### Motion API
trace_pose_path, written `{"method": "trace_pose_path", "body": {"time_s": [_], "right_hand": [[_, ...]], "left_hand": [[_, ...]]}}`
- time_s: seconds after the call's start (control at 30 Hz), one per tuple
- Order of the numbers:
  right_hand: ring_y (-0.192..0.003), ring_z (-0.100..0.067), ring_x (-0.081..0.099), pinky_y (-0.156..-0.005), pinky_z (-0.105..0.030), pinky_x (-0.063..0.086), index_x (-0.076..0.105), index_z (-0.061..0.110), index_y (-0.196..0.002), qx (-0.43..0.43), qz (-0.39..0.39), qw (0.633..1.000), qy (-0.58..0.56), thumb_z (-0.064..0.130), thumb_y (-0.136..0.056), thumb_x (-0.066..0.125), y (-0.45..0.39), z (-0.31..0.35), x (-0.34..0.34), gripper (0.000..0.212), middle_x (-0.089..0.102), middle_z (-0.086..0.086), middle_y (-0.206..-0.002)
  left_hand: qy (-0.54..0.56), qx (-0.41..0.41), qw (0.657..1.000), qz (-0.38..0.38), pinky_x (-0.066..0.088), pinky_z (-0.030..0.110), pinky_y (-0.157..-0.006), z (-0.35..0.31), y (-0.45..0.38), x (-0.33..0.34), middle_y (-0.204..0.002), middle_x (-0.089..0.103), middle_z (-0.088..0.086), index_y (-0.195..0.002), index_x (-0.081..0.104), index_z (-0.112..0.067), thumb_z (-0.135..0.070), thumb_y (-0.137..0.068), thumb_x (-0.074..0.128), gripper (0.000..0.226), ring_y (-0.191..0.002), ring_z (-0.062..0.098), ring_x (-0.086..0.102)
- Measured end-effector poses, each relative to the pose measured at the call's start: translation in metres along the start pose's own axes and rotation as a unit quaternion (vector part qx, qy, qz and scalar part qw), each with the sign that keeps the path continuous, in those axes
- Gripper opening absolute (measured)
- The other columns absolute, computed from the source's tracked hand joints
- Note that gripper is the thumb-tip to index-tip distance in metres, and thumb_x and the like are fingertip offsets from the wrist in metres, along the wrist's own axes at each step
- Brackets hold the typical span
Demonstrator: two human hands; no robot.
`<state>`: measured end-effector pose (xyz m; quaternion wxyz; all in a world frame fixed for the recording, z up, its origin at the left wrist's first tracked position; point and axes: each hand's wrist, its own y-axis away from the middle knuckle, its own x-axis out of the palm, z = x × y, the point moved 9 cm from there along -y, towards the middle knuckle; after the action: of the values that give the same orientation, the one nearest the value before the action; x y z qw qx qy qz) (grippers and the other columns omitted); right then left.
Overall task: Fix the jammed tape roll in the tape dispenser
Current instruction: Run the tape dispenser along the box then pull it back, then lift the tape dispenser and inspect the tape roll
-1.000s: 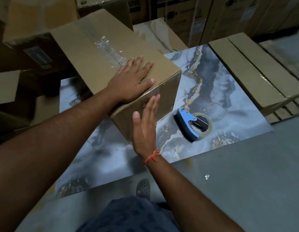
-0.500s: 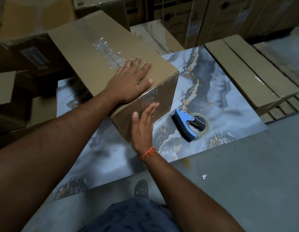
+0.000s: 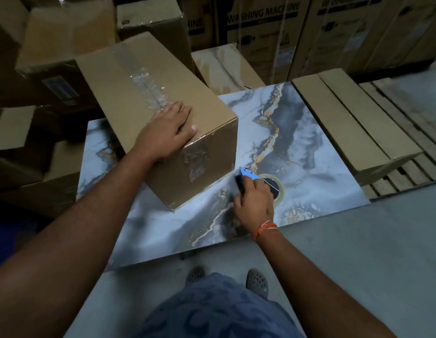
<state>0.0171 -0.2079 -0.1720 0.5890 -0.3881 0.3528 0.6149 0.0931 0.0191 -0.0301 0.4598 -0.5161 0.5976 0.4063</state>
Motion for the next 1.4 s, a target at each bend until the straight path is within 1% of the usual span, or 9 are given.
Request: {"method": "trace_pose_path", "body": {"time_s": [0.3,0.43,0.57,0.8,0.87,0.97,1.13,1.27,1.4], "right_hand": [[-0.106,-0.044,0.058,-0.090,-0.047,0.046,0.038,0.020,-0.150,-0.092,0.071,0.986,0.122,0.038,-0.095,0.049,-0.007,-0.034,0.015,0.059,0.061,-0.027,-0.122],[-0.105,-0.039,0.063,-0.086,-0.043,0.050,0.030,0.027,-0.153,-0.145,0.161,0.966,0.142,0.023,-0.095,0.047,-0.016,-0.032,0.034,0.061,0.062,-0.023,-0.125],[-0.095,-0.036,0.067,-0.077,-0.042,0.057,0.053,0.023,-0.124,-0.154,0.181,0.967,0.097,0.026,-0.095,0.049,-0.022,-0.030,0.031,0.030,0.070,-0.015,-0.111],[-0.108,-0.038,0.065,-0.091,-0.039,0.053,0.060,0.023,-0.135,-0.096,0.119,0.986,-0.073,0.009,-0.087,0.055,-0.023,-0.045,0.013,0.050,0.068,-0.017,-0.122],[-0.105,-0.031,0.066,-0.087,-0.031,0.050,0.063,0.024,-0.133,-0.089,0.076,0.983,-0.143,0.008,-0.083,0.063,-0.018,-0.049,0.000,0.052,0.071,-0.011,-0.120],[-0.085,-0.019,0.068,-0.070,-0.026,0.050,0.065,0.036,-0.125,-0.078,0.045,0.971,-0.223,0.014,-0.084,0.068,-0.014,-0.048,-0.015,0.047,0.073,0.002,-0.110],[-0.098,0.003,0.067,-0.079,-0.030,0.060,0.067,0.033,-0.120,-0.036,0.002,0.944,-0.328,0.011,-0.086,0.071,-0.008,-0.041,-0.033,0.040,0.068,0.020,-0.117],[-0.098,-0.002,0.069,-0.080,-0.035,0.061,0.065,0.032,-0.119,-0.030,-0.010,0.945,-0.326,0.013,-0.085,0.073,-0.008,-0.043,-0.035,0.040,0.068,0.021,-0.116],[-0.095,-0.005,0.068,-0.078,-0.036,0.060,0.062,0.035,-0.117,-0.055,-0.017,0.960,-0.273,0.016,-0.084,0.070,-0.009,-0.041,-0.038,0.039,0.070,0.014,-0.113]], "left_hand": [[0.081,0.067,0.969,-0.226,0.043,0.037,-0.115,-0.077,0.069,0.003,-0.143,0.063,0.008,-0.132,0.068,-0.012,-0.021,-0.098,0.056,0.037,-0.136,0.024,0.056],[0.158,0.033,0.956,-0.245,0.054,0.030,-0.101,-0.098,0.100,0.043,-0.133,0.070,-0.001,-0.116,0.077,-0.017,-0.018,-0.095,0.060,0.027,-0.113,0.015,0.071],[0.269,-0.110,0.939,-0.184,0.055,0.021,-0.093,-0.081,0.114,0.089,-0.115,0.077,-0.009,-0.111,0.079,-0.022,-0.016,-0.095,0.065,0.022,-0.104,0.000,0.071],[0.673,-0.317,0.666,-0.053,0.054,0.017,-0.076,-0.071,0.119,0.172,-0.106,0.074,0.009,-0.107,0.072,-0.011,-0.001,-0.096,0.063,0.018,-0.098,0.015,0.070],[0.703,-0.318,0.636,-0.008,0.053,0.018,-0.085,-0.080,0.109,0.187,-0.110,0.070,0.005,-0.111,0.070,-0.021,-0.009,-0.098,0.064,0.018,-0.102,0.013,0.068],[0.705,-0.291,0.645,0.039,0.048,0.024,-0.093,-0.091,0.083,0.198,-0.115,0.065,0.004,-0.119,0.065,-0.027,-0.012,-0.100,0.060,0.024,-0.110,0.015,0.062],[0.757,-0.214,0.615,0.052,0.056,0.041,-0.091,-0.101,0.045,0.198,-0.121,0.068,0.011,-0.119,0.061,-0.023,-0.007,-0.102,0.056,0.024,-0.106,0.026,0.068],[0.739,-0.173,0.648,0.065,0.061,0.037,-0.073,-0.106,0.029,0.197,-0.117,0.075,0.009,-0.119,0.061,-0.028,-0.007,-0.102,0.056,0.027,-0.099,0.024,0.074],[0.723,-0.162,0.670,0.044,0.059,0.051,-0.089,-0.108,0.023,0.200,-0.126,0.072,0.009,-0.114,0.063,-0.029,-0.002,-0.102,0.054,0.031,-0.109,0.029,0.073]]}}
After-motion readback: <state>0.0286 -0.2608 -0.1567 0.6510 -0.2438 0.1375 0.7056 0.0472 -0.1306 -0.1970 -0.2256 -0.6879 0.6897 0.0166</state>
